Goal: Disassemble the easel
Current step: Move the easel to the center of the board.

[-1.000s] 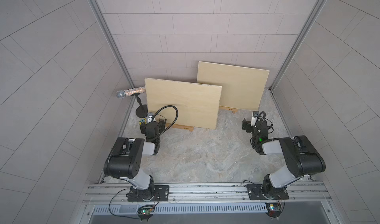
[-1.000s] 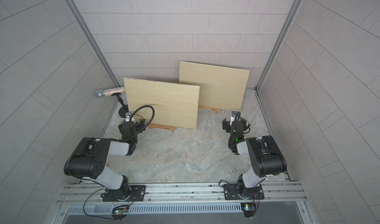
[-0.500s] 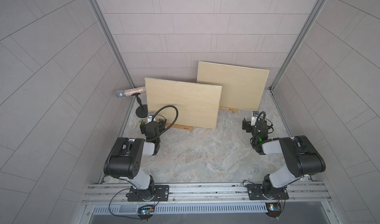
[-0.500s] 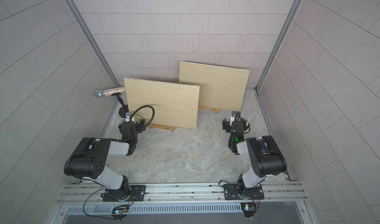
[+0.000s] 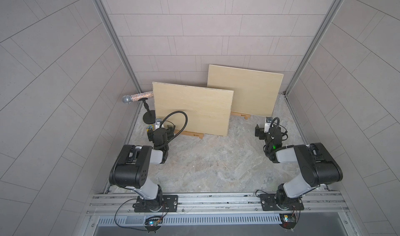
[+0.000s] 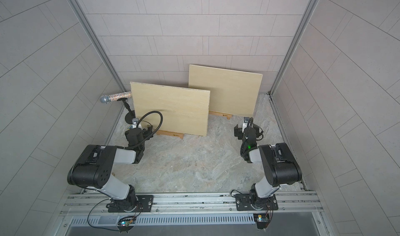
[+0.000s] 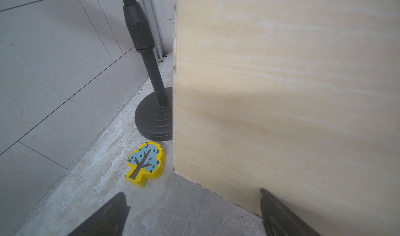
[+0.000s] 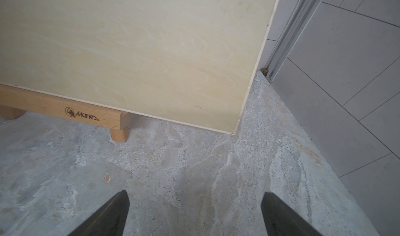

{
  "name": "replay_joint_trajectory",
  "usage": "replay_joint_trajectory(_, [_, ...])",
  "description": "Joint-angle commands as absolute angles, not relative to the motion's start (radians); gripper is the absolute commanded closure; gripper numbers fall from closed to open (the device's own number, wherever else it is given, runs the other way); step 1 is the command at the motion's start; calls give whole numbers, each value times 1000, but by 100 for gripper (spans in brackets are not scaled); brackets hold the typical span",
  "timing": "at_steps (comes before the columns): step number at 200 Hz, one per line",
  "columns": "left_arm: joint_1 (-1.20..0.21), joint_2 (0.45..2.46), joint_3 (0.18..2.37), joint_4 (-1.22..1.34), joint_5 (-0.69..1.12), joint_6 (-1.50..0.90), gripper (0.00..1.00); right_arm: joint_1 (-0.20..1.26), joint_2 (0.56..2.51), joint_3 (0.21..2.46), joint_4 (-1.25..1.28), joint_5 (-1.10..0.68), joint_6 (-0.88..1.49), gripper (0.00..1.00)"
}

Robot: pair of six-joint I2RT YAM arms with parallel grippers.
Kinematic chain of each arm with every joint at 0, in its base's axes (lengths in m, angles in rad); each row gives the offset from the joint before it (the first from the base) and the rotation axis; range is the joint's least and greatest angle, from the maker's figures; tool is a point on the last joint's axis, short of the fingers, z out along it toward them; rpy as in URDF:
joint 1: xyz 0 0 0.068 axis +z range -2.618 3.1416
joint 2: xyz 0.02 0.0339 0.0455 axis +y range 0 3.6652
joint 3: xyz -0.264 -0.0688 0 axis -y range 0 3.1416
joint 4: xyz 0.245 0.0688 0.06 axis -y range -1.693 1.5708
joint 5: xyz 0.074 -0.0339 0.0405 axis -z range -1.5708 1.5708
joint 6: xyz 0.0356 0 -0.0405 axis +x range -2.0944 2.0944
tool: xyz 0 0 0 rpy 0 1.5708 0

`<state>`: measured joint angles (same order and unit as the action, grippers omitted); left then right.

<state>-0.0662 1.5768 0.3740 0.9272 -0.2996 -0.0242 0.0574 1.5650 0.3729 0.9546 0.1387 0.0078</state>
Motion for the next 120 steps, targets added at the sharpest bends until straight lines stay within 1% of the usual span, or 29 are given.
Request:
replay_joint_trajectory(1, [-73, 1586, 389, 941, -292, -14, 0, 50, 1569, 374, 941, 132, 9, 0])
replay_joint_trajectory(29, [-75, 1540, 378, 931, -249, 8, 0, 45, 1552, 377, 925, 99, 2, 0])
replay_joint_trajectory(52, [-74, 1413, 367, 839, -239, 14, 0, 57, 1442, 487, 619, 66, -22, 0])
replay_joint_trajectory(91, [-76, 1198, 455, 446, -222, 31, 0, 61, 1292, 615, 222, 48, 42, 0])
replay_joint_trajectory(120, [-95, 1104, 576, 118, -255, -41, 2, 93, 1199, 720, -30, 18, 122, 0])
